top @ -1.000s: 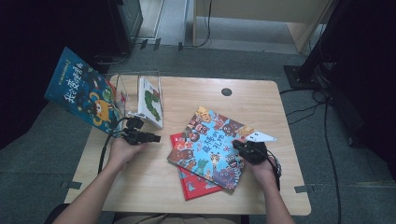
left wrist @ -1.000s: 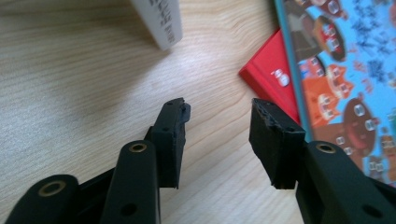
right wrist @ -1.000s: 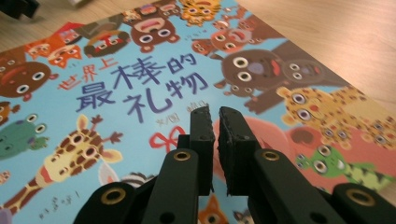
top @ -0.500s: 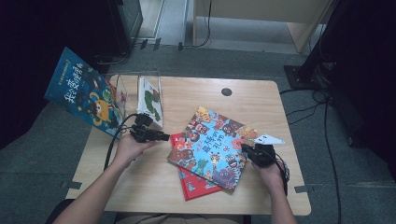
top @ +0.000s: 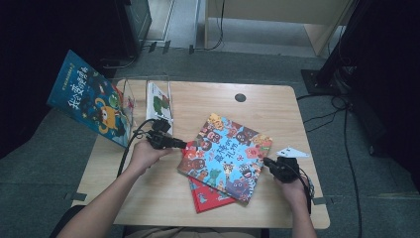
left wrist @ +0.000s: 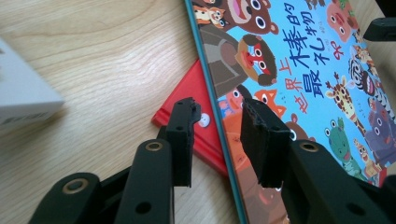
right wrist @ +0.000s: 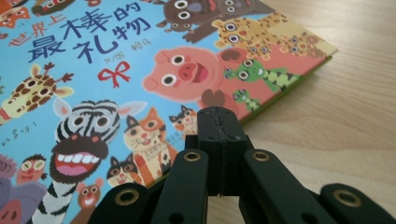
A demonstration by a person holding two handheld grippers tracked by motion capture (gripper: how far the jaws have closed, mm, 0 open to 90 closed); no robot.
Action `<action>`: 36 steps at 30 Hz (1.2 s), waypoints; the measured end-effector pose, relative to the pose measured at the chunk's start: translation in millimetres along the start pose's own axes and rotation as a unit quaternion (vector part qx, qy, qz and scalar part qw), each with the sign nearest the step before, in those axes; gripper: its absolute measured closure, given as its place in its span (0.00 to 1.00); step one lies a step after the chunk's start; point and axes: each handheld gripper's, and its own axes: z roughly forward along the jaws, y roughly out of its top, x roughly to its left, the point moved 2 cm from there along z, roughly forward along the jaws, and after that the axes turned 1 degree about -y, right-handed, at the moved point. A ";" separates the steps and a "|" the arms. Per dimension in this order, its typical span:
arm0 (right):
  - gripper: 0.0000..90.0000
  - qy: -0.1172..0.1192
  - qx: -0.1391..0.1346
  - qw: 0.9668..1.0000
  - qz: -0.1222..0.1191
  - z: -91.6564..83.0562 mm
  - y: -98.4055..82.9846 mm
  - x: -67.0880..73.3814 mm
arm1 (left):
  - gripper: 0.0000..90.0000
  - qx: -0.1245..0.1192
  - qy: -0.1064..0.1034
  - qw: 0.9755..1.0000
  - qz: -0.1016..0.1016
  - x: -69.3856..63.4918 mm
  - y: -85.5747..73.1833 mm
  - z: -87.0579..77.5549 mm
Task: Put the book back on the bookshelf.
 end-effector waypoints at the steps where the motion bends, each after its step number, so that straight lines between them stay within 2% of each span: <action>1: 1.00 0.000 0.001 1.000 0.003 -1.0 -1.1 -0.4 | 0.71 -0.001 -0.002 1.000 -0.002 -1.2 0.6 2.3; 5: 1.00 -0.004 0.002 1.000 0.005 -3.5 -3.9 -2.0 | 0.66 0.012 -0.003 1.000 0.001 -3.8 2.0 11.7; 10: 1.00 -0.005 0.014 1.000 0.001 -2.4 -7.3 -1.6 | 0.66 0.023 -0.002 1.000 0.010 -7.4 2.6 19.4; 14: 1.00 0.003 0.017 1.000 -0.007 0.2 -7.3 1.3 | 0.64 0.031 0.000 0.999 0.010 -7.3 2.1 22.5; 20: 1.00 0.004 0.015 1.000 -0.009 1.4 -6.5 1.4 | 0.62 0.027 -0.011 1.000 -0.001 -5.0 1.1 21.8; 25: 1.00 0.006 0.013 1.000 -0.003 1.8 -5.5 0.6 | 0.62 0.034 -0.016 0.999 0.007 -9.1 -0.5 23.1; 31: 1.00 0.008 0.013 1.000 0.000 3.0 -4.6 0.3 | 0.62 0.030 -0.025 0.999 0.001 -10.3 -2.7 23.7; 36: 1.00 0.012 0.014 1.000 0.003 5.2 -2.8 1.4 | 0.62 0.032 -0.022 0.999 0.003 -10.5 -4.1 22.4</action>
